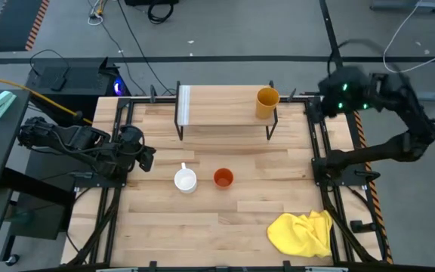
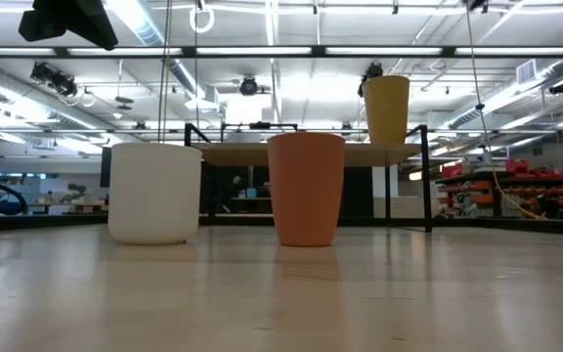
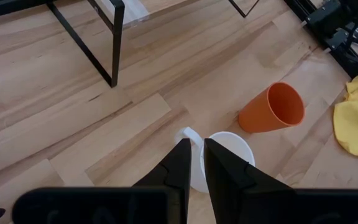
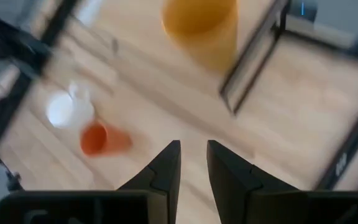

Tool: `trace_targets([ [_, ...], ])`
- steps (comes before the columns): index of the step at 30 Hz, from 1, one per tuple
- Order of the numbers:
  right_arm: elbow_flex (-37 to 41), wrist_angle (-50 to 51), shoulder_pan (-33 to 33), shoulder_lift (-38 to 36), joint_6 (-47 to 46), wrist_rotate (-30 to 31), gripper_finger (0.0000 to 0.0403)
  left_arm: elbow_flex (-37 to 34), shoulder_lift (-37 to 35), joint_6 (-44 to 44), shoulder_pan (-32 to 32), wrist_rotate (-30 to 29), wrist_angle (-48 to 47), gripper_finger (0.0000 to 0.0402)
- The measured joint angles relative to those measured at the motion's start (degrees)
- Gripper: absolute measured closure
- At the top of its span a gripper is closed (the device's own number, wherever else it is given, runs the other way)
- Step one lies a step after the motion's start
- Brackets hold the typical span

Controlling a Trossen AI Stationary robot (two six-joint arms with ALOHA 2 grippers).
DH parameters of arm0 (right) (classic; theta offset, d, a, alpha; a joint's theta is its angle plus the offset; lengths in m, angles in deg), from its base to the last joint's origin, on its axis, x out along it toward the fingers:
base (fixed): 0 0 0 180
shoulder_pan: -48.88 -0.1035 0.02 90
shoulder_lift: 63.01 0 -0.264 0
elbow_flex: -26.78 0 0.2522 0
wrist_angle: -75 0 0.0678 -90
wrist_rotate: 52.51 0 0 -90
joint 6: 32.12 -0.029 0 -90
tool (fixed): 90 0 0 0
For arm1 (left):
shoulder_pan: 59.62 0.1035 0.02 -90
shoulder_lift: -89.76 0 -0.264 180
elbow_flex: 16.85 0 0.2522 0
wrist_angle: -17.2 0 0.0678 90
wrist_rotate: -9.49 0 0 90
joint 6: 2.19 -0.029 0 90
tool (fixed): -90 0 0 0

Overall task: Stack small to large cups/mugs on shelf
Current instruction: Put the orange cup on the shelf

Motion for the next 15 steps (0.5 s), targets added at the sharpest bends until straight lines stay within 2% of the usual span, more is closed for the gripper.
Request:
trace_targets([
  [10,30.94,-1.27,-15.70,-12.52,-22.31,0.06,0.0316,0.00,0.02,2.45,0.00,0.00,0.03,0.0349],
  [13,38.62,-7.93,-20.91,-13.42,-26.77,-0.83,0.0316,0.00,0.02,3.59,0.00,0.02,0.03,0.0349],
  [15,43.94,-15.86,-24.22,-13.02,-28.74,-2.44,0.0316,0.00,0.40,4.84,0.00,0.05,0.02,0.0349],
])
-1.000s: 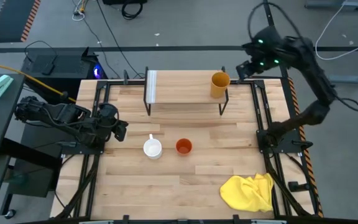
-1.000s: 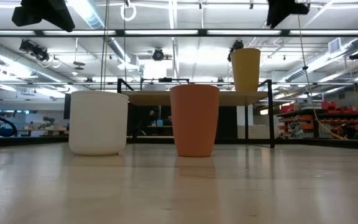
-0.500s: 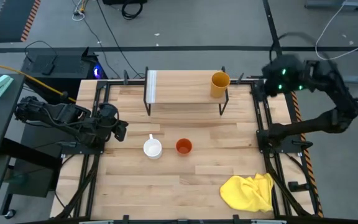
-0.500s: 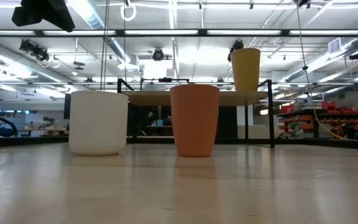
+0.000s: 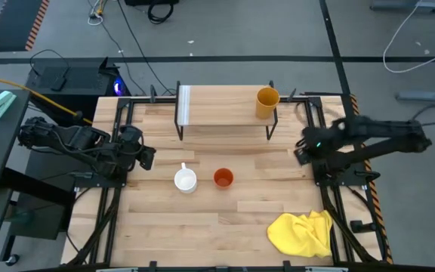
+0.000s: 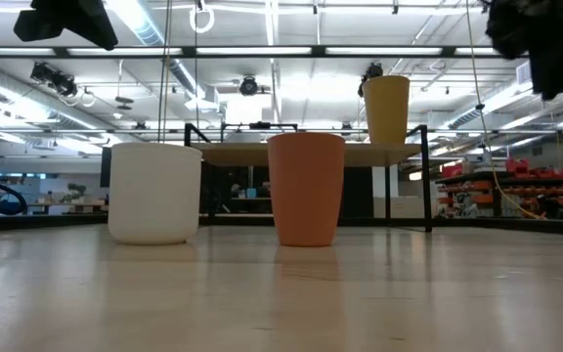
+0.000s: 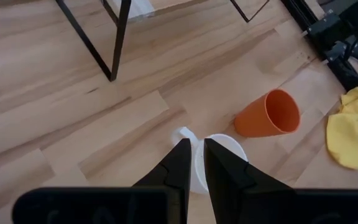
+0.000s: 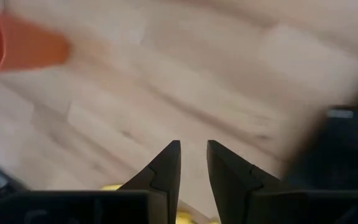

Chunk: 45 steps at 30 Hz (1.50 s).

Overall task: Stack small to large cups/mugs on shelf
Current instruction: Put the orange cup on the shelf

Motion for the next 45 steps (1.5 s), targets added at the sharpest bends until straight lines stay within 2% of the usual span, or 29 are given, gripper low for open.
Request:
trace_targets([
  [3,6.50,-11.94,-4.10,1.90,-2.31,-0.72,0.0316,0.00,0.81,1.11,-0.10,2.71,0.00,0.0349],
  [7,9.65,-18.77,-7.15,5.96,-4.34,0.36,0.0316,0.00,2.96,1.51,-0.15,6.07,0.00,0.0349],
  [15,5.29,-27.74,-7.83,16.76,-2.32,2.77,0.0324,0.00,8.32,4.73,-0.13,6.70,0.00,0.0349],
  [21,-5.70,-27.08,-7.18,27.68,6.92,4.26,0.0347,0.00,11.62,6.01,-0.10,6.70,0.00,0.0349],
  [27,-17.25,-23.42,-2.64,35.86,18.73,4.26,0.0357,0.00,13.06,7.11,-0.10,7.03,0.18,0.0349],
  [32,-23.57,-23.10,0.62,41.39,26.03,0.06,0.0346,0.00,13.40,7.00,-0.10,7.85,0.41,0.0349],
  [38,-26.31,-21.03,1.05,47.82,29.24,-2.50,0.0317,0.00,13.48,4.66,-0.10,8.54,0.23,0.0349],
  [45,-29.74,-21.56,1.05,52.16,27.82,-3.07,0.0290,0.00,13.46,4.42,-0.10,8.60,-3.61,0.0349],
])
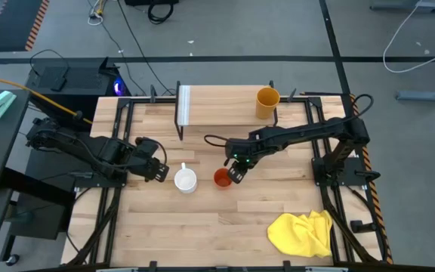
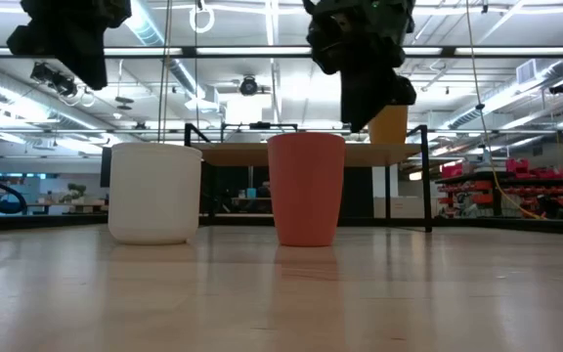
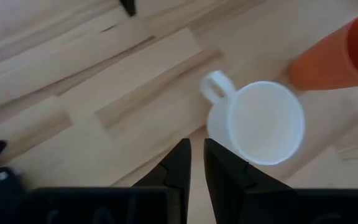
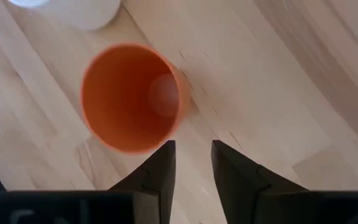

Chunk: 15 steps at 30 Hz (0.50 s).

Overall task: Stack small to large cups/mugs on shelf
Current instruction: Put the orange cup on the shelf

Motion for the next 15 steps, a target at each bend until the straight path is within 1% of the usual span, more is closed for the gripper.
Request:
trace_targets([
  [6,-4.75,-0.27,0.59,2.26,1.04,0.90,0.0291,0.00,0.00,2.05,-0.02,0.94,-3.41,0.0349],
  [11,-4.79,0.51,1.63,4.31,2.59,1.20,0.0292,0.00,0.00,2.20,-0.02,2.77,-3.51,0.0349],
  [15,-4.45,0.31,1.70,5.33,3.52,0.55,0.0292,0.00,0.00,2.24,-0.01,2.98,-3.48,0.0349],
])
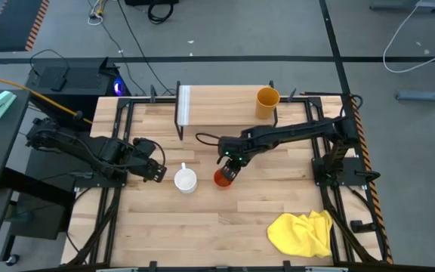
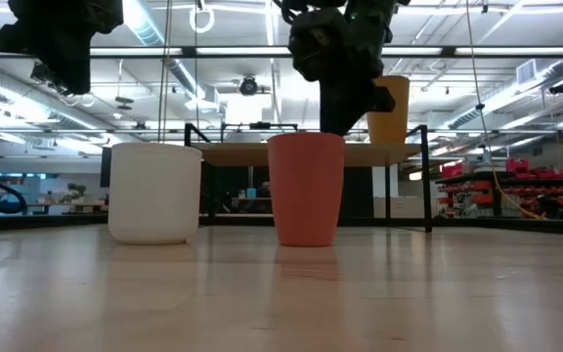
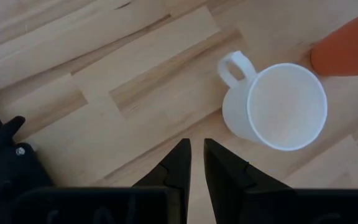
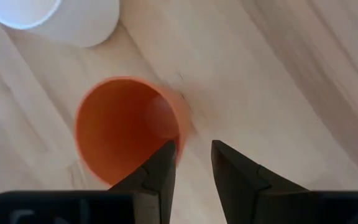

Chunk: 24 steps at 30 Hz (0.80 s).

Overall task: Stack small to large cups/mugs on shelf
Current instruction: Put the orange cup on the shelf

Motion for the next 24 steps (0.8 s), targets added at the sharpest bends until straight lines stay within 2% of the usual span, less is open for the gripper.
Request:
trace_targets([
  [24,0.04,-1.01,-0.81,1.68,1.10,-0.18,0.0292,0.00,-0.02,0.07,-0.01,0.00,0.32,0.0349],
])
